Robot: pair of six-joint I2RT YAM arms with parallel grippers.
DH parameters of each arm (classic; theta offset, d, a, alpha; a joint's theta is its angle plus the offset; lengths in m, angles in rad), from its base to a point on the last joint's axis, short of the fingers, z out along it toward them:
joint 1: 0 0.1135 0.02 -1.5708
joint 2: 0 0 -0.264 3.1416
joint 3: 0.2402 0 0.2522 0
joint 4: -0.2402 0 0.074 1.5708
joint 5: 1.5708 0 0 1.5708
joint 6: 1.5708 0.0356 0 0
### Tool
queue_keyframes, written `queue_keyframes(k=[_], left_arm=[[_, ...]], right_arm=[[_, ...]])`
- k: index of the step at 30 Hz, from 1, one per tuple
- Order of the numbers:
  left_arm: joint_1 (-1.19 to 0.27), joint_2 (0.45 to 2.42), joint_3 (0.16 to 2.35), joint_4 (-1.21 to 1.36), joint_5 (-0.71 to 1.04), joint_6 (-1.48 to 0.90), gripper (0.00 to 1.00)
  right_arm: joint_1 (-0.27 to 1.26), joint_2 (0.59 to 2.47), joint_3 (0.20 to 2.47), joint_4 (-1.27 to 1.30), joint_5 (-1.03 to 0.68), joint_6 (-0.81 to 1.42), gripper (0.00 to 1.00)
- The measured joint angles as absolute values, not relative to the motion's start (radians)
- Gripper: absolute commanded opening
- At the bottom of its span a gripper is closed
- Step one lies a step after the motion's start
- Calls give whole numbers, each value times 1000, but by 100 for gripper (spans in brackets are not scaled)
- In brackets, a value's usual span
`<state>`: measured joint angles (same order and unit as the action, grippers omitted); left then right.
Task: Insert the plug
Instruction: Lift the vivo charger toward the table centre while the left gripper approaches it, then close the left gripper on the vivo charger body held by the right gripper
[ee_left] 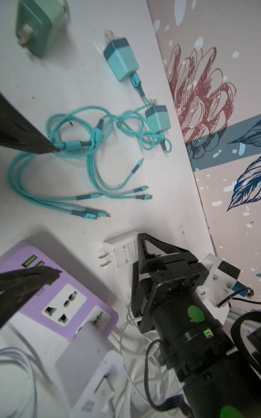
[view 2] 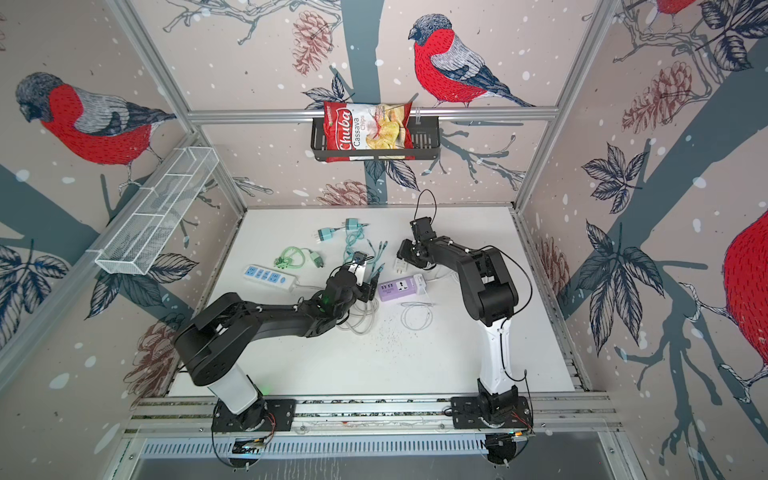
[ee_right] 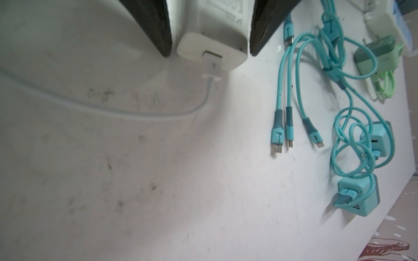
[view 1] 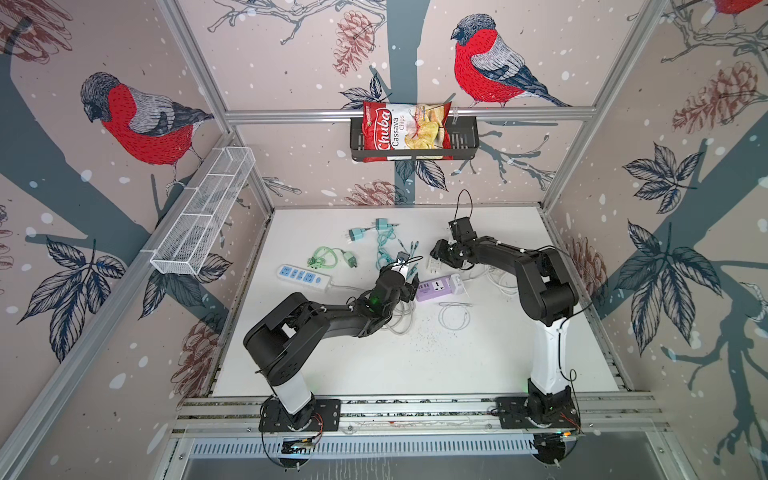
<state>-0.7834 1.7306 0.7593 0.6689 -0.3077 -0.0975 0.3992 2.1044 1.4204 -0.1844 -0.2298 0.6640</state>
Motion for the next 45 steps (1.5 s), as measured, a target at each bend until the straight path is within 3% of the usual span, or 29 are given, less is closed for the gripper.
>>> queue_keyframes(k=[7, 17, 36, 45], left_arm=[[-781, 1865, 918, 661, -226, -78, 76], [-776, 2035, 1190, 459, -130, -102, 72], [-774, 2220, 1467, 172, -160, -215, 68], [-769, 2276, 1541, 102, -164, -256, 61]], right_arm=[[360, 2089, 1464, -218, -295, 679, 60], [321, 1996, 1448, -229, -321, 675, 59], [229, 1670, 1195, -203, -297, 633, 57], [176, 1620, 1136, -194, -297, 614, 57]])
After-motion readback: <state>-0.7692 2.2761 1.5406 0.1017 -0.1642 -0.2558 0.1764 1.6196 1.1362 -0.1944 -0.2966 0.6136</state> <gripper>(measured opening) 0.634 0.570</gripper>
